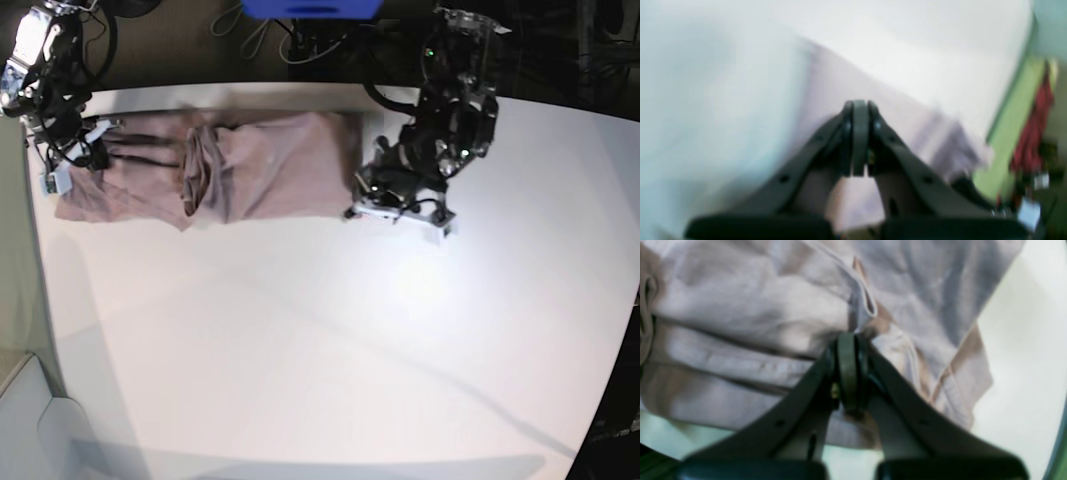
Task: Layout the t-shirt on the table in an organized manner, then fold the t-shirt properly
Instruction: 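Lower the folded end onto the strip and open the left gripper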
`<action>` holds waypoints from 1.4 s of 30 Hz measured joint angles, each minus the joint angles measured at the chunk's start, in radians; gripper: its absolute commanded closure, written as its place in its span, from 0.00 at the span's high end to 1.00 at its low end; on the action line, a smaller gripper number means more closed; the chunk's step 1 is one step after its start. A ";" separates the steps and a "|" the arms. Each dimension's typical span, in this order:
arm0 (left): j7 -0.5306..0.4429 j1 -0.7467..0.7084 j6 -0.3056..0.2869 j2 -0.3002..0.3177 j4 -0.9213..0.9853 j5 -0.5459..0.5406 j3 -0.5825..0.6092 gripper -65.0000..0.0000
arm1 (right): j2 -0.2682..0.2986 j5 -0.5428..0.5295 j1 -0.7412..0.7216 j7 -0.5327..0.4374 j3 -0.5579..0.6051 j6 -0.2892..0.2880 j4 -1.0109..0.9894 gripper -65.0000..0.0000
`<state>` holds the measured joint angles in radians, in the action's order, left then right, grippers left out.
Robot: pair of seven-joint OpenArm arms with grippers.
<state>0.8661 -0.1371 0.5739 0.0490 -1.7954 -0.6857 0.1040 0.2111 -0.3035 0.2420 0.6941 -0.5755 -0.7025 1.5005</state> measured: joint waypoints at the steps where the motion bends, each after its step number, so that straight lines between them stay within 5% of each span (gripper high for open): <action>1: -0.002 -0.002 0.000 -0.001 0.000 -0.001 -0.027 0.00 | 0.001 0.000 0.000 0.000 0.000 0.000 0.000 0.00; 4: 0.013 -0.013 0.000 -0.006 -0.005 -0.005 -0.077 0.00 | 0.003 -0.001 0.000 0.000 0.000 0.000 0.000 0.00; 8: 0.146 0.005 0.000 -0.014 -0.005 -0.004 -0.080 0.02 | 0.003 0.000 0.000 0.000 0.000 0.000 0.000 0.00; 20: 0.208 -0.006 -0.001 -0.012 -0.051 -0.003 -0.083 0.46 | 0.002 0.000 0.000 0.001 0.000 0.000 0.000 0.00; 27: 0.193 0.009 -0.002 -0.011 0.117 0.002 -0.082 0.35 | 0.003 0.000 0.000 -0.001 0.000 0.000 0.000 0.00; 36: 0.186 0.066 -0.024 0.012 0.237 -0.063 -0.080 0.35 | 0.003 0.000 -0.003 0.000 -0.001 0.000 -0.001 0.00; 42: 0.196 0.062 -0.024 0.060 0.208 -0.055 -0.082 0.35 | 0.002 0.018 -0.002 0.087 -0.001 0.000 0.054 0.34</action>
<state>1.0618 -0.0750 0.5503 0.1089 -1.5871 -0.7403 0.0223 0.2131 -0.2859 0.2405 0.7807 -0.5766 -0.7025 1.5547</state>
